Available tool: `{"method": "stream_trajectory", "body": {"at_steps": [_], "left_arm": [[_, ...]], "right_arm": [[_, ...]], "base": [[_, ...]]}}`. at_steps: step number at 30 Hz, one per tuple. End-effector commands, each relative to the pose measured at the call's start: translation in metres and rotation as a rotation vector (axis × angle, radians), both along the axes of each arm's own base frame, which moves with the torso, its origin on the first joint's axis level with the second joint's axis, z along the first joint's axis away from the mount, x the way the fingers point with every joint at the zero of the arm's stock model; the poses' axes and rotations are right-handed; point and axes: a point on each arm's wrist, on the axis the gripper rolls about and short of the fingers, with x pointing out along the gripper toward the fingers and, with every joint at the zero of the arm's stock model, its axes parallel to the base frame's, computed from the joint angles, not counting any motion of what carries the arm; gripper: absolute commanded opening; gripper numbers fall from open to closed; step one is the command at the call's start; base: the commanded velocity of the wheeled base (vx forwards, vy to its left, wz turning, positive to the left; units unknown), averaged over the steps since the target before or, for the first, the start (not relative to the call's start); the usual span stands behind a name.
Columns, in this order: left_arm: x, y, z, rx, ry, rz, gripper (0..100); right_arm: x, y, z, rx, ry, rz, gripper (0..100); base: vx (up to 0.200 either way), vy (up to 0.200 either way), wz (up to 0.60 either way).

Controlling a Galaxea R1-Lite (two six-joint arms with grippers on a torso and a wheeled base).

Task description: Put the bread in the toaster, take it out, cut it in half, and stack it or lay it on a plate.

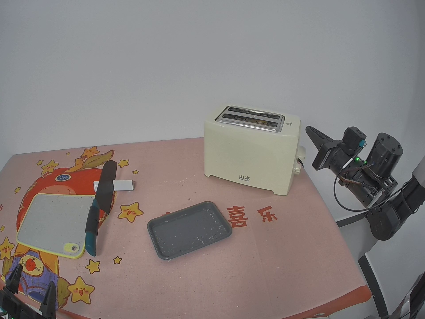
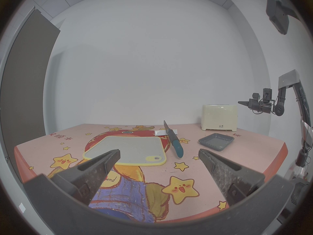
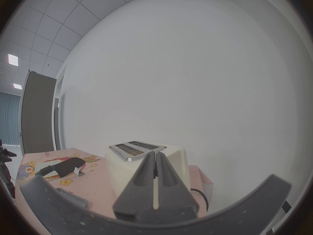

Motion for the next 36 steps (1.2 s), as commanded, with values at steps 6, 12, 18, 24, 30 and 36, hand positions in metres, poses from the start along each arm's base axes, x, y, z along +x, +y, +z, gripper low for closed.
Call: {"method": "stream_trajectory", "body": {"at_steps": [6, 12, 18, 24, 30, 36], "left_arm": [[0.001, 0.000, -0.004, 0.000, 0.016, 0.000, 100], [0.001, 0.000, -0.004, 0.000, 0.016, 0.000, 100], [0.001, 0.000, -0.004, 0.000, 0.016, 0.000, 100], [0.001, 0.000, -0.004, 0.000, 0.016, 0.000, 100], [0.001, 0.000, -0.004, 0.000, 0.016, 0.000, 100], [0.001, 0.000, -0.005, 0.000, 0.017, 0.000, 100]], "right_arm": [[-0.006, -0.002, -0.005, -0.004, 0.019, 0.002, 0], [-0.005, -0.009, -0.012, -0.012, 0.046, -0.020, 0], [-0.008, -0.009, -0.012, -0.007, 0.051, -0.017, 0], [-0.007, -0.010, -0.015, -0.010, 0.058, -0.016, 0], [-0.006, -0.015, -0.010, -0.008, 0.041, -0.033, 0], [-0.012, -0.016, 0.001, 0.003, 0.009, -0.015, 0]], "base": [[0.000, 0.000, 0.00], [0.000, 0.000, 0.00], [0.000, 0.000, 0.00], [0.000, 0.000, 0.00], [0.000, 0.000, 0.00], [0.000, 0.000, 0.00]]}}
